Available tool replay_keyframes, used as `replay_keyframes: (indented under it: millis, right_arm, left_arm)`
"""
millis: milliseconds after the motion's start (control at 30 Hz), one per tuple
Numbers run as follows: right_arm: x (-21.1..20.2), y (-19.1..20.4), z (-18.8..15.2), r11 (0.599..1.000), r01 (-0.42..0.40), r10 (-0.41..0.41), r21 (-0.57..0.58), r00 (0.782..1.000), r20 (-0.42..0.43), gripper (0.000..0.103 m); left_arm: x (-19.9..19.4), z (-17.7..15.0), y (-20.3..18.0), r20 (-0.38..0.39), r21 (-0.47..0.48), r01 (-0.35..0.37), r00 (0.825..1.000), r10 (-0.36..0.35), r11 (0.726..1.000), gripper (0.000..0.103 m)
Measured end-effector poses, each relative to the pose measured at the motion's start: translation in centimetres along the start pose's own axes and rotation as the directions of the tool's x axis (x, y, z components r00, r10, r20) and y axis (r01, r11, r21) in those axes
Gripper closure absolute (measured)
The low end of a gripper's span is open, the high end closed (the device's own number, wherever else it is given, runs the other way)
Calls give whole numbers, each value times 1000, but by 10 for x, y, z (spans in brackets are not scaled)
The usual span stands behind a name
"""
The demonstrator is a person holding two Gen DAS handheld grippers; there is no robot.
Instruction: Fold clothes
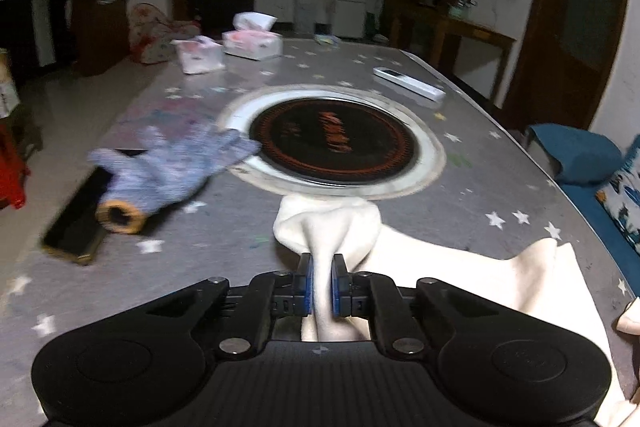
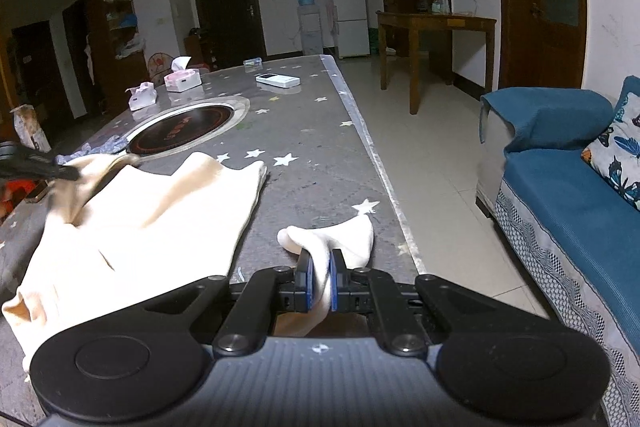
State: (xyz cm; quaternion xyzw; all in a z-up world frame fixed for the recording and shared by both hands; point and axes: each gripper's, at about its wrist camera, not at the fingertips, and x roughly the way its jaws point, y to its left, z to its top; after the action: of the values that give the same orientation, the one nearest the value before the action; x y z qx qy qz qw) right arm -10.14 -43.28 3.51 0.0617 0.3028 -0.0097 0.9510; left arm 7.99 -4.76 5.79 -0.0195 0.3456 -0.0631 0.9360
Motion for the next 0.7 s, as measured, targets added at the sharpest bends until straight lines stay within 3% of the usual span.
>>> replay_keyframes:
  millis: [300, 533, 700]
  right_arm:
    - [-4, 2, -1, 1000, 3, -3, -13, 1000, 8, 96]
    - [-10, 4, -3, 1000, -3, 3, -28, 1000, 9, 96]
    - [-15, 5, -4, 998, 2, -3, -56, 1000, -9, 94]
  left_arm:
    - [-68, -45, 58, -31, -73, -132, 991, 130, 989, 94]
    - [-115, -78, 82, -56, -105, -178, 983, 173, 978, 94]
    - [-130, -89, 81, -68, -27, -189, 980, 187, 982, 87]
